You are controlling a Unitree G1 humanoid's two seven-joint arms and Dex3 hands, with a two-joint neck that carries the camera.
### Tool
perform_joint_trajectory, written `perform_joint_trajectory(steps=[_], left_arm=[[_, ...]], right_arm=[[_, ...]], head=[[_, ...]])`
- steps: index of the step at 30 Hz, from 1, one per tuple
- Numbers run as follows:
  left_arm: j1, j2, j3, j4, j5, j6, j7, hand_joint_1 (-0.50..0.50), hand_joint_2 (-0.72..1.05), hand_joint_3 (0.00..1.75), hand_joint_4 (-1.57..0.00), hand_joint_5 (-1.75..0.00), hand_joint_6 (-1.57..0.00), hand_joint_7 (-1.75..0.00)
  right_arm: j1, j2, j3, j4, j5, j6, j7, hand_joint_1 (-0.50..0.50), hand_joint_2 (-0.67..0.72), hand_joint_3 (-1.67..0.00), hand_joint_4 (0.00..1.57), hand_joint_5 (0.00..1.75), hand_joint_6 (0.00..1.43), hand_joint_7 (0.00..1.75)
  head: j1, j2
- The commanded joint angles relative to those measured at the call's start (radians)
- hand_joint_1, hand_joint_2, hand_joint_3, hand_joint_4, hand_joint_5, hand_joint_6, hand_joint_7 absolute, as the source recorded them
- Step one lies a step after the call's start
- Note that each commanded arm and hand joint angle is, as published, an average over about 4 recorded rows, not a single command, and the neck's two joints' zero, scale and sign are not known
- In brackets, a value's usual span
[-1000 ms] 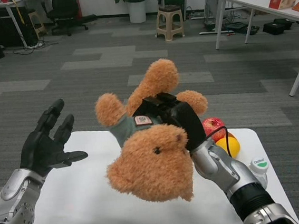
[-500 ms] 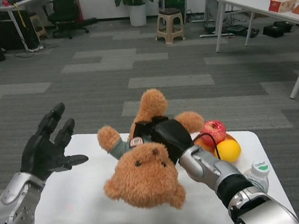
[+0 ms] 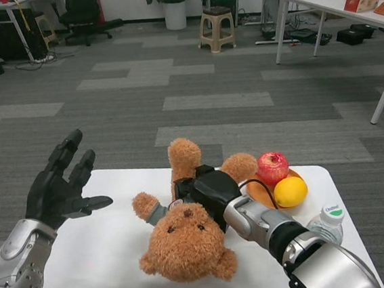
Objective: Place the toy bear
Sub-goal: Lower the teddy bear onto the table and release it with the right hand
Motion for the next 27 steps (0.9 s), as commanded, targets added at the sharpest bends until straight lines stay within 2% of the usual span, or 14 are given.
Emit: perform_joint_trajectory(steps=[1,4,7,8,11,12,15,19,24,27], left_arm=[[-0.002,-0.006,-0.002,0.008,0.000,-0.004,0.001,-0.21,0.29,0.09,0.00,0.00,0.00,-0.21],[-0.003,-0.006,-0.004,0.008,0.000,-0.004,0.001,-0.21,0.34,0.09,0.00,0.00,0.00,-0.21],[-0.006,-0.007,-0.006,0.008,0.001,-0.004,0.001,-0.21,0.34,0.04,0.00,0.00,0.00,-0.21],[-0.006,-0.008,-0.007,0.008,0.001,-0.004,0.001,-0.21,0.32,0.04,0.00,0.00,0.00,-0.21],[-0.006,-0.008,-0.007,0.008,0.001,-0.004,0.001,-0.21,0.27,0.09,0.00,0.00,0.00,-0.21],[-0.006,-0.008,-0.007,0.008,0.001,-0.004,0.001,-0.21,0.29,0.09,0.00,0.00,0.00,-0.21],[-0.006,-0.010,-0.005,0.007,0.001,-0.004,0.001,-0.21,0.32,0.09,0.00,0.00,0.00,-0.21],[-0.006,-0.011,0.000,0.007,0.001,-0.004,0.001,-0.20,0.32,0.07,0.00,0.00,0.00,-0.21],[-0.004,-0.010,0.004,0.007,0.001,-0.004,0.001,-0.19,0.34,0.09,0.00,0.00,0.00,-0.21],[-0.002,-0.011,0.007,0.007,0.001,-0.004,0.001,-0.19,0.34,0.09,0.00,0.00,0.00,-0.21]], right_arm=[[-0.019,-0.002,0.057,0.021,0.013,0.031,0.009,-0.50,-0.59,-0.67,0.08,1.48,0.55,1.59],[-0.025,-0.009,0.169,0.024,0.088,0.061,0.020,-0.48,-0.54,-0.71,0.00,1.26,0.26,1.68],[-0.032,-0.016,0.278,0.025,0.199,0.079,0.035,-0.46,-0.54,-0.67,0.00,1.02,0.06,1.64],[-0.032,-0.018,0.288,0.024,0.216,0.079,0.038,-0.46,-0.54,-0.63,0.00,0.95,0.04,1.59],[-0.030,-0.023,0.309,0.020,0.260,0.079,0.057,-0.46,-0.49,-0.50,0.00,0.46,0.00,0.96],[-0.028,-0.025,0.313,0.016,0.278,0.078,0.068,-0.46,-0.48,-0.46,0.00,0.29,0.00,0.66],[-0.014,-0.032,0.315,-0.003,0.321,0.073,0.100,-0.46,-0.45,-0.40,0.00,0.05,0.00,0.21],[0.014,-0.041,0.291,-0.039,0.368,0.061,0.138,-0.45,-0.40,-0.40,0.00,0.00,0.00,0.07],[0.057,-0.052,0.209,-0.112,0.394,0.056,0.194,-0.42,-0.21,-0.34,0.00,0.00,0.00,0.00],[0.085,-0.059,0.145,-0.156,0.399,0.028,0.235,-0.42,0.06,-0.22,0.00,0.00,0.00,0.00]], head=[[-0.001,-0.001],[-0.002,-0.006],[-0.003,-0.006],[-0.003,-0.006],[0.003,-0.006],[0.005,-0.006],[0.010,-0.004],[0.016,-0.005],[0.018,-0.010],[0.021,-0.014]])
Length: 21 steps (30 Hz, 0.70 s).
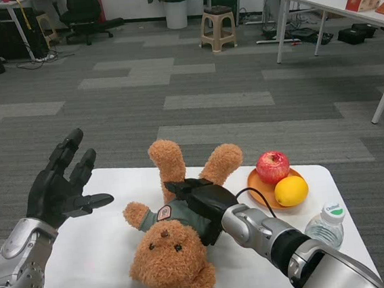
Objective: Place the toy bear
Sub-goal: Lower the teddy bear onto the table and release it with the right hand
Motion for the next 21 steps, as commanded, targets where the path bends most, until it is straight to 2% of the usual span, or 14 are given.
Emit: perform_joint_trajectory(steps=[1,7,14,21], left_arm=[[-0.002,-0.008,0.009,0.007,0.001,-0.004,0.001,-0.19,0.34,0.09,0.00,0.00,0.00,-0.21],[-0.002,-0.005,0.012,0.016,-0.001,-0.003,0.001,-0.19,0.34,0.09,0.00,0.00,0.00,-0.21],[-0.008,-0.005,0.009,0.029,-0.001,-0.004,0.001,-0.19,0.34,0.09,0.00,0.00,0.00,-0.21],[-0.019,-0.005,0.009,0.042,-0.001,-0.004,0.001,-0.19,0.32,0.09,0.00,0.00,0.00,-0.21]], right_arm=[[0.029,-0.015,-0.067,-0.042,0.011,-0.035,0.038,-0.42,0.15,-0.18,0.00,0.00,0.00,0.00],[0.069,-0.025,-0.150,-0.074,0.017,-0.091,0.055,-0.49,0.71,0.00,0.00,0.00,0.00,0.00],[0.082,-0.026,-0.177,-0.074,0.080,-0.127,0.053,-0.42,0.72,0.00,0.00,0.00,0.00,0.00],[0.118,-0.037,-0.166,-0.104,0.319,-0.193,0.028,-0.42,0.72,0.00,0.00,0.00,0.00,0.00]], head=[[0.002,-0.003],[0.001,-0.009],[0.003,-0.013],[0.006,-0.017]])
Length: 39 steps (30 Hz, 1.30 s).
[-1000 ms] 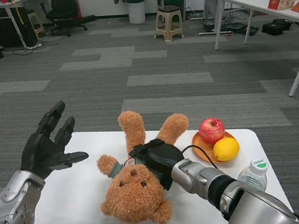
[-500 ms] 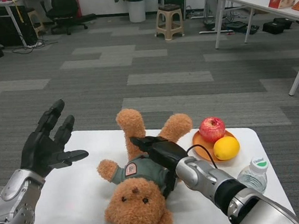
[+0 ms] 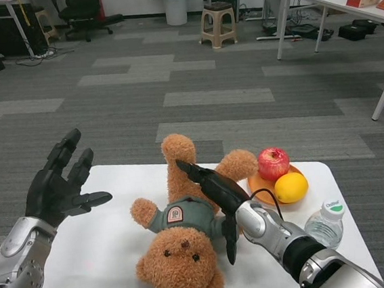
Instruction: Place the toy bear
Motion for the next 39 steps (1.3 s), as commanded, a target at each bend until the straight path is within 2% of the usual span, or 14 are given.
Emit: perform_joint_trajectory(steps=[1,5,9,14,20,24,31,35,39], left_arm=[[-0.017,-0.003,0.005,0.011,-0.001,-0.004,0.001,-0.19,0.32,0.09,0.00,0.00,0.00,-0.21],[-0.024,-0.005,0.003,0.018,-0.001,-0.002,0.001,-0.19,0.34,0.09,0.00,0.00,0.00,-0.21],[-0.027,-0.005,0.002,0.022,-0.001,-0.002,0.001,-0.19,0.34,0.04,0.00,0.00,0.00,-0.21],[-0.024,-0.007,0.001,0.020,0.003,-0.002,0.001,-0.17,0.32,0.09,0.00,0.00,0.00,-0.21],[-0.020,-0.008,0.002,0.017,0.003,-0.002,0.001,-0.17,0.34,0.09,0.00,0.00,0.00,-0.21],[-0.020,-0.006,0.002,0.017,0.003,-0.002,0.001,-0.17,0.34,0.09,0.00,0.00,0.00,-0.21],[-0.020,-0.005,0.006,0.013,0.003,-0.002,0.001,-0.17,0.34,0.09,0.00,0.00,0.00,-0.21],[-0.020,-0.002,0.009,0.013,0.003,-0.002,0.001,-0.17,0.34,0.09,0.00,0.00,0.00,-0.21],[-0.020,0.002,0.009,0.012,0.003,-0.002,0.001,-0.17,0.34,0.09,0.00,0.00,0.00,-0.21]], right_arm=[[0.024,-0.014,0.007,-0.042,0.099,-0.039,-0.019,-0.42,0.72,0.00,0.00,0.00,0.00,0.00],[0.058,-0.018,0.026,-0.130,0.254,-0.078,-0.038,-0.42,0.72,0.00,0.00,0.00,0.00,0.00],[0.079,-0.014,0.029,-0.171,0.382,-0.110,-0.056,-0.42,0.72,0.00,0.00,0.00,0.00,0.00],[0.124,-0.018,0.035,-0.272,0.552,-0.133,-0.078,-0.42,0.72,0.00,0.00,0.00,0.00,0.00],[0.175,-0.022,0.024,-0.420,0.603,-0.158,-0.096,-0.38,0.72,0.00,0.00,0.00,0.00,0.00],[0.207,-0.029,0.014,-0.506,0.627,-0.197,-0.135,-0.38,0.72,0.00,0.00,0.00,0.00,0.00],[0.237,-0.029,-0.033,-0.580,0.685,-0.293,-0.174,-0.38,0.72,0.00,0.00,0.00,0.00,0.00],[0.252,-0.033,-0.068,-0.637,0.692,-0.321,-0.191,-0.38,0.72,0.00,0.00,0.00,0.00,0.00],[0.261,-0.038,-0.087,-0.674,0.697,-0.349,-0.209,-0.33,0.72,0.00,0.00,0.00,0.00,0.00]], head=[[0.000,-0.004],[-0.001,-0.008],[0.000,-0.012],[0.004,-0.014],[0.002,0.000],[0.003,0.005],[0.011,0.011],[0.014,0.010],[0.013,0.008]])
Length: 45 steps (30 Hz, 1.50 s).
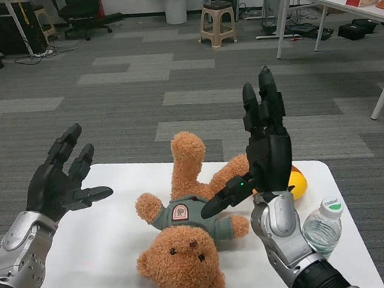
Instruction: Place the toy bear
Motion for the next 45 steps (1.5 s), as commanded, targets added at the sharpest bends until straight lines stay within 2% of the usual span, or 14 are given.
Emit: perform_joint_trajectory(steps=[1,9,33,36,45], left_arm=[[-0.003,0.007,0.010,0.004,0.002,-0.002,0.001,-0.17,0.34,0.09,0.00,0.00,0.00,-0.21],[-0.004,0.012,0.016,0.004,0.001,-0.002,0.001,-0.17,0.34,0.07,0.00,0.00,0.00,-0.21],[-0.014,0.017,0.026,0.004,0.002,-0.002,0.001,-0.17,0.34,0.09,0.00,0.00,0.00,-0.21],[-0.019,0.016,0.031,0.004,0.002,-0.002,0.001,-0.17,0.34,0.04,0.00,0.00,0.00,-0.21],[-0.047,0.011,0.041,0.018,0.002,-0.002,0.001,-0.15,0.34,0.09,0.00,0.00,0.00,-0.21]], right_arm=[[0.018,-0.010,-0.027,-0.039,0.008,-0.041,-0.028,-0.33,0.72,0.00,0.00,0.00,0.00,0.00],[0.022,-0.019,-0.037,-0.052,0.007,-0.080,-0.064,-0.33,0.72,0.00,0.00,0.00,0.00,0.00],[0.016,-0.022,-0.040,-0.051,0.001,-0.094,-0.067,-0.33,0.72,0.00,0.00,0.00,0.00,0.00],[0.009,-0.023,-0.040,-0.043,0.000,-0.094,-0.067,-0.33,0.72,0.00,0.00,0.00,0.00,0.00],[-0.024,-0.023,-0.034,0.007,-0.001,-0.094,-0.067,-0.33,0.72,0.00,0.00,0.00,0.00,0.00]], head=[[0.000,0.000],[-0.002,0.002],[0.027,0.000],[0.033,-0.005],[0.032,-0.010]])
